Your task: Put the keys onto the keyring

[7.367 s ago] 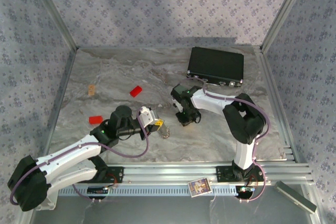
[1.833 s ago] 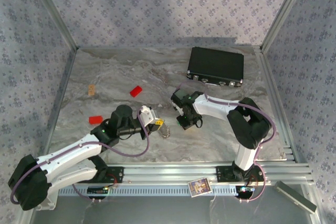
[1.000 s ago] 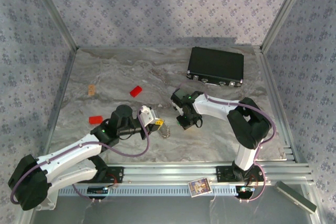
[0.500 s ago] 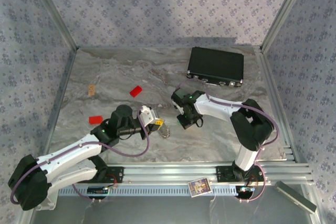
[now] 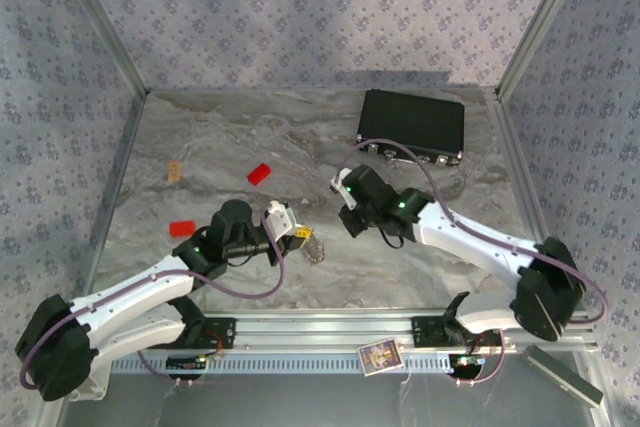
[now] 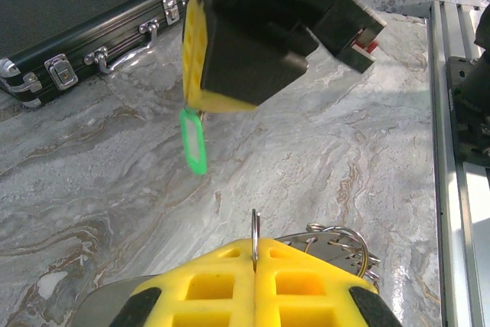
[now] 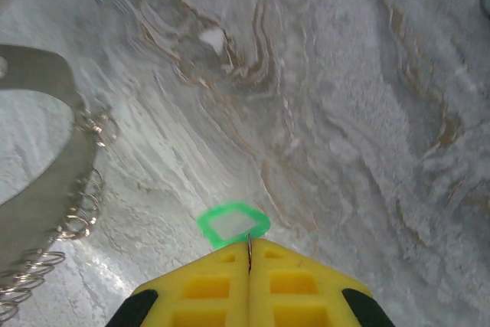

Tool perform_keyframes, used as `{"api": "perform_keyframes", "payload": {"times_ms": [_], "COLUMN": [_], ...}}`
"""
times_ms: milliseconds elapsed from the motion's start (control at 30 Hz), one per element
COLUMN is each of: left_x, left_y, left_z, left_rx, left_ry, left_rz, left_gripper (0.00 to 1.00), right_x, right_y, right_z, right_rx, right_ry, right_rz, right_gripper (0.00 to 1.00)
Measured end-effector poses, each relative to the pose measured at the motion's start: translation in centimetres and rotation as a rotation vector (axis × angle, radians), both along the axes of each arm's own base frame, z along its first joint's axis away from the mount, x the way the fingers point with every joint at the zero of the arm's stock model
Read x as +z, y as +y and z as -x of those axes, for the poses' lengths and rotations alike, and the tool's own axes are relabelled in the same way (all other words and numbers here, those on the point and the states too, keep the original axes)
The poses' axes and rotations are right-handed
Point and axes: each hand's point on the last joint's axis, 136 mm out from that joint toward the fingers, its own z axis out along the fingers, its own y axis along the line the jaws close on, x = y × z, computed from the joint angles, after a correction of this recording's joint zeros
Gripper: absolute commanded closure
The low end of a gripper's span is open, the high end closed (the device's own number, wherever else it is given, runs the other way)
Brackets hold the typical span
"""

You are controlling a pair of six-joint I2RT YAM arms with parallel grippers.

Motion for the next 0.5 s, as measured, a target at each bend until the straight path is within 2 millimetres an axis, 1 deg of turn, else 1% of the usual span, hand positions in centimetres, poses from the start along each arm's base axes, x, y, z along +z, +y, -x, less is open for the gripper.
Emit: {"api": "perform_keyframes", "payload": {"times_ms": [133,233,333,500], "left_x": [-0.2,-0.2,0.0,1.2], "left_y": [-0.2,-0.1,-0.1,-0.2], "left_z": [-0.2,-0.4,-0.7,-1.1], "left_rx": [0.006,0.025,0.044,0.069], "left_ry": [0.018,0.032,0.042,0.057], "left_rz": [0.001,0.004,0.009,0.035], "left_gripper": [1.0,1.0,1.0,1.0], "right_x": [2.2,3.6,4.3,4.8], "right_y": [0.9,1.8,2.3,3.4], "right_z": [0.5,1.4,2.5,4.0], "right_rx": [0.097,0.195,0.301,0.458], "right_ry": [-0.097,-0.18,-0.27,-0.375], "right_rz": [-0.118,-0.195,-0.236,-0.226], "right_gripper": [1.0,1.0,1.0,1.0]}}
